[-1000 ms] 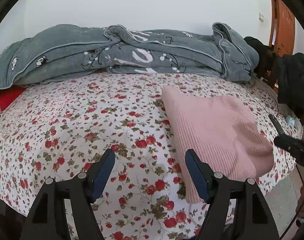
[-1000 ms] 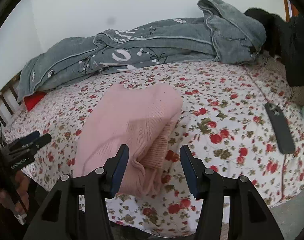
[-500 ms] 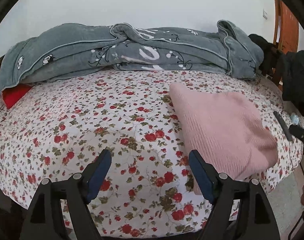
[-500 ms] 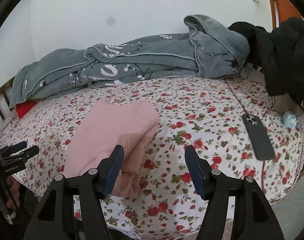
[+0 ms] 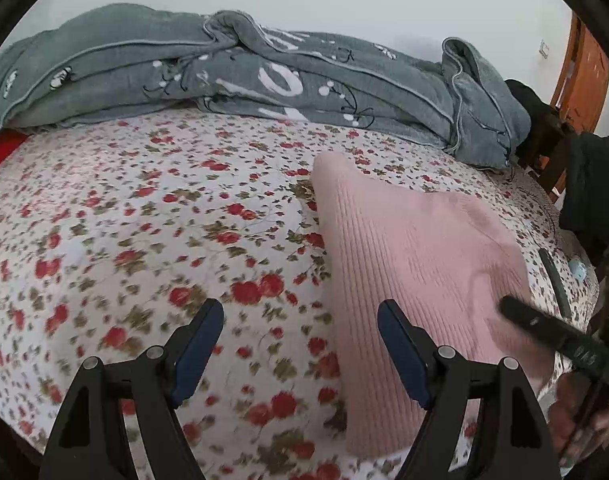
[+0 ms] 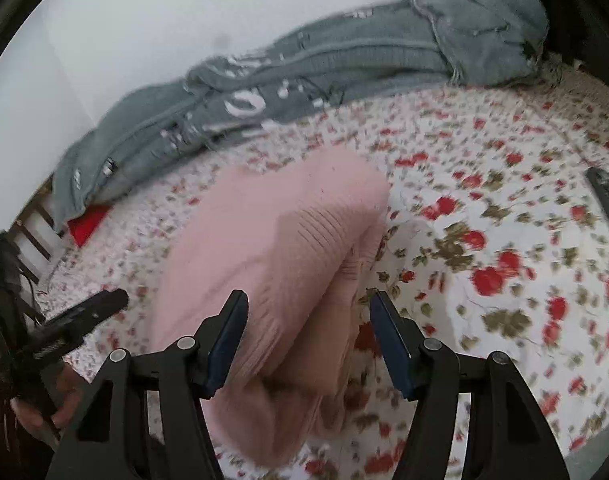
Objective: Fold small clothes
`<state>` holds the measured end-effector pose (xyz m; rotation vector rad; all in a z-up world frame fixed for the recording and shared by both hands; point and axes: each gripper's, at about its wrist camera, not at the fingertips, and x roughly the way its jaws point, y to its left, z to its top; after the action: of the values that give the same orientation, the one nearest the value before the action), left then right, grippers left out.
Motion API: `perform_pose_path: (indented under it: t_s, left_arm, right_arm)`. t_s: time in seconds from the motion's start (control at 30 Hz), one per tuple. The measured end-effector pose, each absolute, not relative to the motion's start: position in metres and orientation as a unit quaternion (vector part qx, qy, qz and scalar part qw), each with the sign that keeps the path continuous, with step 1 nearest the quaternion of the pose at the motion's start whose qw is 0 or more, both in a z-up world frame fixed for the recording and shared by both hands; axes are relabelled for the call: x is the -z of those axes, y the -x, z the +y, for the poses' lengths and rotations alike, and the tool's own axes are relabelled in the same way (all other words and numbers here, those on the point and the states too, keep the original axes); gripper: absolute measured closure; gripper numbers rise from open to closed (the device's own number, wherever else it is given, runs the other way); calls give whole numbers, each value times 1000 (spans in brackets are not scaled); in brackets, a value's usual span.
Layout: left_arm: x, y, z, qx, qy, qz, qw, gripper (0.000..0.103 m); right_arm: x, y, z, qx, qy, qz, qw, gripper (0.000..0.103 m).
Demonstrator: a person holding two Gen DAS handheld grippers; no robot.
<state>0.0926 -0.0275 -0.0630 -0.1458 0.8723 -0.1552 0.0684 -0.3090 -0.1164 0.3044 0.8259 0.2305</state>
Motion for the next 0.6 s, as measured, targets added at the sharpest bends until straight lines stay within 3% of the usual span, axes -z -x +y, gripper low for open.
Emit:
perform_pose_path:
  t_s: [0.2,0.37,0.6]
  left_arm:
    - [76,-121,-42,88,74,434,894,35]
    - [77,-136,-50,113,82,437,889,56]
    - [82,-146,-63,137,76,439,885,60]
  right_arm:
    - [141,-98,-306,-138,-154,420,884,39]
    - [145,-112,-303,-154,-149,420,882,41]
    - [143,-117,-301,-164,-140,411,886,51]
